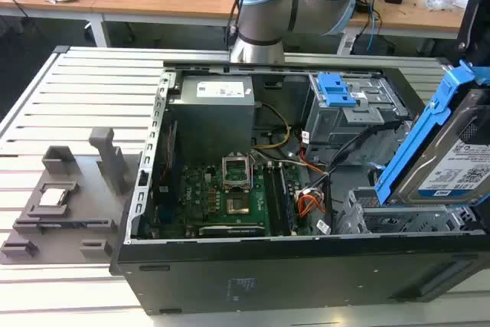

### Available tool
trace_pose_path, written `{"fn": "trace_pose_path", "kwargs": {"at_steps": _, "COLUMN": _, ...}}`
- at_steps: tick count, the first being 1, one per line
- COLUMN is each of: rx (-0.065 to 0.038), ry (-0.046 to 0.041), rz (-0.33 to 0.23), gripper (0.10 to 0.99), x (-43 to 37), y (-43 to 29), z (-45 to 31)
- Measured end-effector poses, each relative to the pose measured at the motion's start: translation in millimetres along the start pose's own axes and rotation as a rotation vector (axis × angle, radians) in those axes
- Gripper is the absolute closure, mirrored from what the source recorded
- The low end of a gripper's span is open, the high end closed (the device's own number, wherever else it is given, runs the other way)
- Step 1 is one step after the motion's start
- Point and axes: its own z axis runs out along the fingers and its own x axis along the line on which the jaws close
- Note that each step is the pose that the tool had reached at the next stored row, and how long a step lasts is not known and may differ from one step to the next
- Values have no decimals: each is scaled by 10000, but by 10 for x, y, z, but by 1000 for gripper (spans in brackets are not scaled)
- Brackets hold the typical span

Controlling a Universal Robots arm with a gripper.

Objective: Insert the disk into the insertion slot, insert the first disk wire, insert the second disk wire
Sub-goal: 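Insert the disk into the insertion slot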

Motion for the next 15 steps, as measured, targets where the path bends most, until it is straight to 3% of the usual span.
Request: {"fn": "trace_pose_path", "kwargs": {"at_steps": 15, "rx": 0, "ry": 0, "rz": 0, "gripper": 722, "x": 0, "y": -4, "z": 94}}
